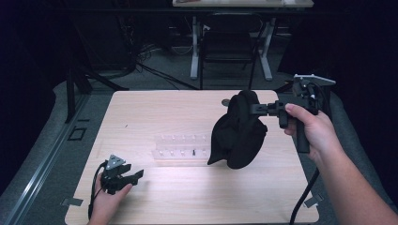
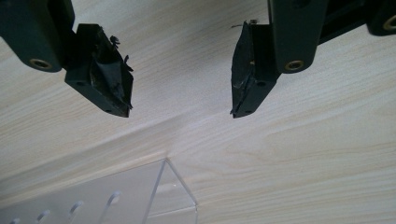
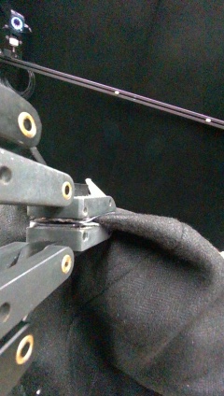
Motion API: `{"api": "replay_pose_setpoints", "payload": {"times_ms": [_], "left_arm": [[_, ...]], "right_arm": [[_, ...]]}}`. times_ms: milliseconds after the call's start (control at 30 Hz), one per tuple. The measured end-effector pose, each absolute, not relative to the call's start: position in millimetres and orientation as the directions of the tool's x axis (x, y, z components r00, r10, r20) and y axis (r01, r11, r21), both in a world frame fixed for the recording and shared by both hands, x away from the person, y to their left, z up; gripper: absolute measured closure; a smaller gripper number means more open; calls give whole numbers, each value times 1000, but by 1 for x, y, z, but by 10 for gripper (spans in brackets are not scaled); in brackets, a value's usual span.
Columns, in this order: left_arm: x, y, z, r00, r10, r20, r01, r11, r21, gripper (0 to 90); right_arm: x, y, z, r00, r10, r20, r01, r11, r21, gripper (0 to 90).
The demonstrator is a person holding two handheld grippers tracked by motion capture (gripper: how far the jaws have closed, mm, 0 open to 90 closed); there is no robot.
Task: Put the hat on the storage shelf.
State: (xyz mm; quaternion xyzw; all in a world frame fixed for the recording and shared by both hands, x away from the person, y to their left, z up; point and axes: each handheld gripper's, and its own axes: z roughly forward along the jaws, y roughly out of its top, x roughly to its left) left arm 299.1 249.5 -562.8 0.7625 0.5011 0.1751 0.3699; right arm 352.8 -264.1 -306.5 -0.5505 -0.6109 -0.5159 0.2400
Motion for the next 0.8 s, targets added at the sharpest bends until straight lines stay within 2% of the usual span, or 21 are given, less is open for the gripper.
{"api": "replay_pose_setpoints", "payload": {"times_ms": [800], "left_arm": [[300,249,-562,442,891,-100,629,-228,743,398]], "right_arm": [[393,-212,-306,-311,430,847,923,-75,377,882]]}}
